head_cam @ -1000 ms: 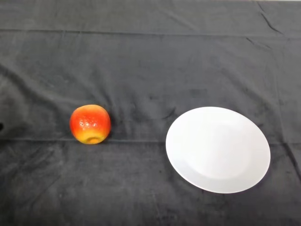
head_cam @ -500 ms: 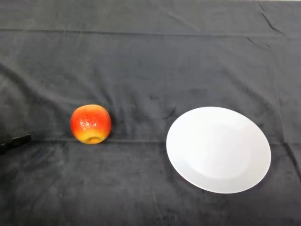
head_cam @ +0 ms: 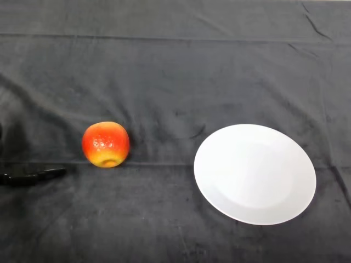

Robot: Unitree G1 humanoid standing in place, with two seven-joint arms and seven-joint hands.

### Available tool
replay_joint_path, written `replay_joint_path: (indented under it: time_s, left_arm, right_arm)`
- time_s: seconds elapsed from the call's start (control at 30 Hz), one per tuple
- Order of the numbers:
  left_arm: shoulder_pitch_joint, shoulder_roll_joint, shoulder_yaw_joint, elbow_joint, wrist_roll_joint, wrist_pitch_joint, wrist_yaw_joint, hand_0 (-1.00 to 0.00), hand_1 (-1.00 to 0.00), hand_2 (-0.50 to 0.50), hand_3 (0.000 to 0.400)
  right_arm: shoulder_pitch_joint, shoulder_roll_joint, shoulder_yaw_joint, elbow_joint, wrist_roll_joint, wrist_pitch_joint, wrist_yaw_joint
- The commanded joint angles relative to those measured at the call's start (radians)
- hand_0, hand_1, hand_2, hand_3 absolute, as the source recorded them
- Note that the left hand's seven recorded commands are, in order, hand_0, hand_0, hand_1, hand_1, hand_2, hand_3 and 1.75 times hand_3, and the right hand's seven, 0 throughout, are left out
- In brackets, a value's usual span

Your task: Move the apple to the plate

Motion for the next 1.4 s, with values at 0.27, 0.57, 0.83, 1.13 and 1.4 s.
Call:
replay_joint_path:
  time_s: [0.27, 0.57, 0.83, 1.13, 1.4]
  left_arm:
    - [-0.057, -0.029, -0.043, -0.044, 0.051, -0.025, -0.029, 0.0, 0.0, 0.0, 0.0]
    - [-0.083, -0.074, -0.067, -0.043, 0.08, -0.018, -0.035, 0.0, 0.0, 0.0, 0.0]
    - [-0.117, -0.117, -0.088, -0.043, 0.094, -0.007, -0.05, 0.0, 0.0, 0.0, 0.0]
    - [-0.123, -0.15, -0.117, -0.034, 0.114, -0.002, -0.07, 0.0, 0.0, 0.0, 0.0]
    - [-0.131, -0.153, -0.149, -0.025, 0.141, 0.015, -0.091, -1.0, -1.0, 0.0, 0.4]
  right_arm:
    - [-0.012, -0.015, -0.0022, -0.009, 0.0173, -0.008, -0.0019]
    - [-0.012, -0.015, -0.002, -0.01, 0.0174, -0.007, -0.0023]
    - [-0.012, -0.015, -0.0019, -0.01, 0.0175, -0.007, -0.0025]
    - [-0.012, -0.015, -0.0018, -0.011, 0.0176, -0.007, -0.0027]
    - [-0.012, -0.015, -0.0017, -0.011, 0.0177, -0.007, -0.0028]
